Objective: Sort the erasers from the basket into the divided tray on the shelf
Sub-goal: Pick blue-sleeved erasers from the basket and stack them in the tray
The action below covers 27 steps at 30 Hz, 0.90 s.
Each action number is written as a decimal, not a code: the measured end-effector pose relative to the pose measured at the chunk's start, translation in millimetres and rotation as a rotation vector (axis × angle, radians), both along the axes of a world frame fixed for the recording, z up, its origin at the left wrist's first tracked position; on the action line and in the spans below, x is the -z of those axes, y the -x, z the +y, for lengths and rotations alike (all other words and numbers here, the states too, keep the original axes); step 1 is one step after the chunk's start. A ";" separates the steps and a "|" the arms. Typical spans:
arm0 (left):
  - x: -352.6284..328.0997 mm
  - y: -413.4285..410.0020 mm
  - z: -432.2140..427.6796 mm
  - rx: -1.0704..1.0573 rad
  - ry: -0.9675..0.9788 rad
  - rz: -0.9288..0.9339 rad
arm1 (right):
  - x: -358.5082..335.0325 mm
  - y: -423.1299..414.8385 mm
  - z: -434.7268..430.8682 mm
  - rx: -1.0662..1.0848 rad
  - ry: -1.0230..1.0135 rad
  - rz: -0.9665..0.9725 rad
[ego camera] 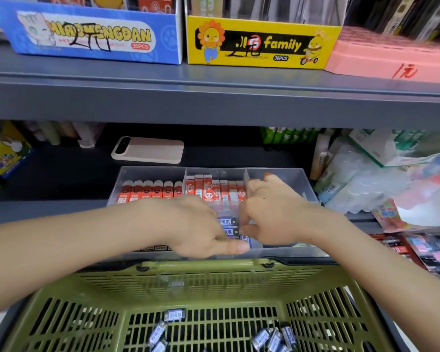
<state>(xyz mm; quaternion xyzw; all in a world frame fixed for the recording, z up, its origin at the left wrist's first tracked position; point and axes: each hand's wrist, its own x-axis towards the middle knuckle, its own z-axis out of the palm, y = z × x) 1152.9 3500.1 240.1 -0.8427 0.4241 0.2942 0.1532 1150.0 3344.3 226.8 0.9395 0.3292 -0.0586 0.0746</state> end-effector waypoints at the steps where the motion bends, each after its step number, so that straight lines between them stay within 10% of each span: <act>1: -0.5 -0.4 2.8 -0.022 0.034 -0.023 | 1.4 1.7 -1.0 -0.001 -0.012 -0.013; 7: 3.6 4.7 44.2 -0.494 0.837 -0.107 | -3.1 21.9 -5.8 0.118 -0.371 -0.116; 15: 13.4 52.0 49.9 -1.207 1.905 0.881 | 0.3 76.1 65.5 0.412 -1.119 0.354; 20: 11.7 70.2 55.3 -1.176 2.039 0.648 | -3.8 80.0 83.8 0.613 -1.408 0.566; 27: 23.2 79.1 120.6 -1.163 1.725 -0.106 | -29.3 44.4 65.7 0.591 -1.327 0.441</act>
